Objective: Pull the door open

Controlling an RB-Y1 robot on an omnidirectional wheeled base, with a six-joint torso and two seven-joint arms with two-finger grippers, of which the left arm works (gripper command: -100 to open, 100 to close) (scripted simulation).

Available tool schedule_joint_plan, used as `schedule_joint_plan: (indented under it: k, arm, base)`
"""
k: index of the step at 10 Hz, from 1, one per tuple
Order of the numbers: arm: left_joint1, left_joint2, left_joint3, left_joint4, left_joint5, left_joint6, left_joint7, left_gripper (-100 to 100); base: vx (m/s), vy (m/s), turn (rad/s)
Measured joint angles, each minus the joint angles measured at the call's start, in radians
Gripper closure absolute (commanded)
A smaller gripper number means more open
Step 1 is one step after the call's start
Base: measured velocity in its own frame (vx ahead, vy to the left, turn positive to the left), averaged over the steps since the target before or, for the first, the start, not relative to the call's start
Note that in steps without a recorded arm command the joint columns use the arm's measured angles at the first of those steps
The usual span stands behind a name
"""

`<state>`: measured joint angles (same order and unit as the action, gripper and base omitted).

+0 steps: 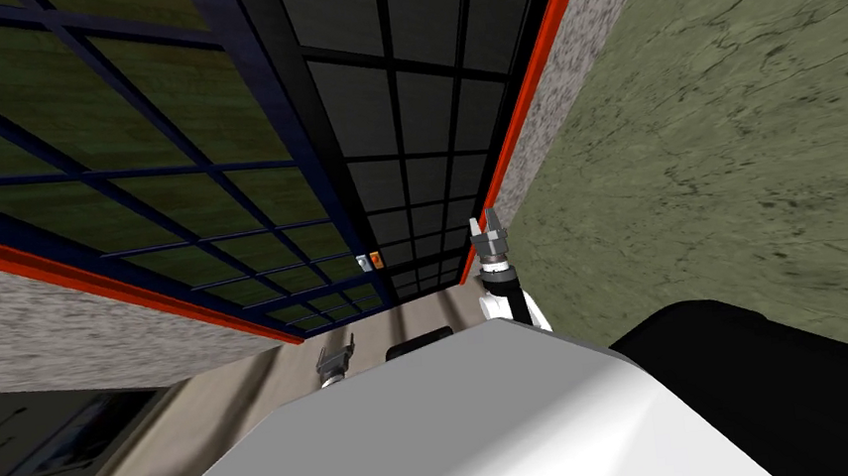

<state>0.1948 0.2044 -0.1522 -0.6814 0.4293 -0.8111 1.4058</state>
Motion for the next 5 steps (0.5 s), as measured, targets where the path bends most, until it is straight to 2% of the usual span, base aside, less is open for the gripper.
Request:
schedule_joint_plan:
  k: [1, 4, 5]
  arm:
    - [0.009, 0.012, 0.017, 0.0, 0.01, 0.001, 0.005, -100]
    - [0.005, 0.028, 0.046, 0.019, 0.027, 0.004, 0.012, -100]
    - [-0.006, 0.031, 0.053, 0.045, 0.031, -0.005, 0.017, -100]
  base:
    - [-0.075, 0.0, -0.098]
    - [-0.042, 0.009, -0.066]
    - [-0.062, 0.017, -0.19]
